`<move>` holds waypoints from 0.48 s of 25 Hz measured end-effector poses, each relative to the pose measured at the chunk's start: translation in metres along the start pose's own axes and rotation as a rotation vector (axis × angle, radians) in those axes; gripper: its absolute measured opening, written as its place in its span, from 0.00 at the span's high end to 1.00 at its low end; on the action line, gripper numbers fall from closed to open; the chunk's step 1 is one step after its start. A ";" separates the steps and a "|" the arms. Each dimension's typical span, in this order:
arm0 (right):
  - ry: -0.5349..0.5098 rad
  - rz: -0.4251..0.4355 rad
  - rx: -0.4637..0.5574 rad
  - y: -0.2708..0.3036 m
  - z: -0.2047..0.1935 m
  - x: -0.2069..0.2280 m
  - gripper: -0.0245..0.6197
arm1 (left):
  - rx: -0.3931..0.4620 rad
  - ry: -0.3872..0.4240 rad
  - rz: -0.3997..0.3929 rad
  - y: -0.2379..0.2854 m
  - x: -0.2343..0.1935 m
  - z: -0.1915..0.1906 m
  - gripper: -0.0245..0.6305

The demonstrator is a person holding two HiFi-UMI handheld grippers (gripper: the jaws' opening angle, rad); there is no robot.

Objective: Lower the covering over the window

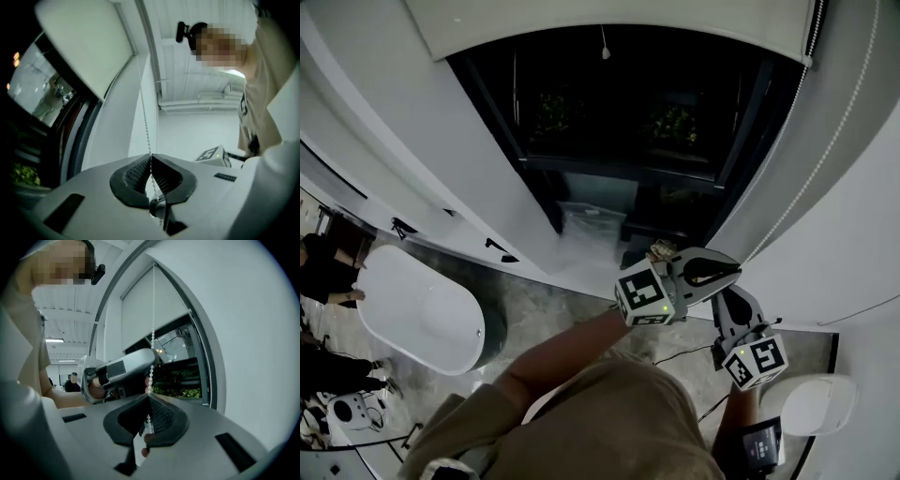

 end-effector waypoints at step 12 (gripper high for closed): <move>-0.067 0.032 0.133 -0.016 0.062 0.001 0.74 | -0.121 -0.045 0.038 -0.037 0.020 -0.078 0.93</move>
Point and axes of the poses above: the fingertips, and each gripper's own axes: y forward along the fingers, x to its right, z out of its top, the point moved 5 cm from there along -y, backward along the fingers, and after that the axes turned 6 degrees about x, right-handed, at the moved point
